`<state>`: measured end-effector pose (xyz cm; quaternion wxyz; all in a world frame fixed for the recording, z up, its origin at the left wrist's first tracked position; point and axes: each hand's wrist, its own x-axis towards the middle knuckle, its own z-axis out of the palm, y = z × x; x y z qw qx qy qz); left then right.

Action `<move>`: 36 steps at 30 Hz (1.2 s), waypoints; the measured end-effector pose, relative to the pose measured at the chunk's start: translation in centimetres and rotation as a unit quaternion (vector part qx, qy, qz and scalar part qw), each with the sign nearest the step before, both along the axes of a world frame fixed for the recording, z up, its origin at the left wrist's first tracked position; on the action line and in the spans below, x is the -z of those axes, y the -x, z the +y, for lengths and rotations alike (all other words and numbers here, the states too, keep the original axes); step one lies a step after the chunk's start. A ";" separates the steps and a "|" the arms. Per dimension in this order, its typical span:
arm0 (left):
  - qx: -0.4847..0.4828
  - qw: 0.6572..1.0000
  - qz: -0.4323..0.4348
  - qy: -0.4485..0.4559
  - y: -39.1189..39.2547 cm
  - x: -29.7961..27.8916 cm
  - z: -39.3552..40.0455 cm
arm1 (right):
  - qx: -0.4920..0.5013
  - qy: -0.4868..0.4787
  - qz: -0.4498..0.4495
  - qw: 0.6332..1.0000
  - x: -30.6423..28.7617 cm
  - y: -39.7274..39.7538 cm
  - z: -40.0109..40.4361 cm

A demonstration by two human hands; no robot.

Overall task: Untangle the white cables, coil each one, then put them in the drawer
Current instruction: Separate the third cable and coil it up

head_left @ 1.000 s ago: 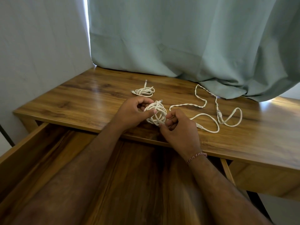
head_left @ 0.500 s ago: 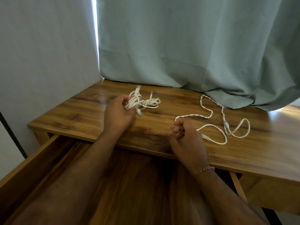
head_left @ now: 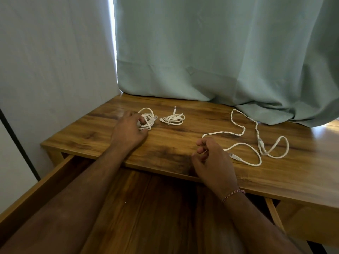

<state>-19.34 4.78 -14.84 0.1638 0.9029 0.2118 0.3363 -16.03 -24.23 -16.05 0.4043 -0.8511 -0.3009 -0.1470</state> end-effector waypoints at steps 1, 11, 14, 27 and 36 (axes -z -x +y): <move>0.006 1.000 -0.025 0.002 0.1 0.1 0.0 | 0.001 0.003 0.001 1.000 0.0 -0.1 0.0; 0.193 0.970 -0.124 -0.079 0.3 -0.5 -7.8 | 0.020 0.003 0.012 1.000 -0.9 0.1 0.2; 0.306 0.947 -0.008 -0.098 -1.9 0.6 -12.7 | 0.042 -0.127 0.033 0.990 -1.1 0.4 0.0; 0.313 0.936 0.098 -0.129 -6.0 1.0 -20.3 | 0.148 -0.271 0.070 0.949 -1.8 -2.3 -2.7; 0.191 0.964 -0.128 0.130 -4.0 0.3 -18.9 | 0.103 -0.264 0.059 0.957 -2.0 -0.4 -1.6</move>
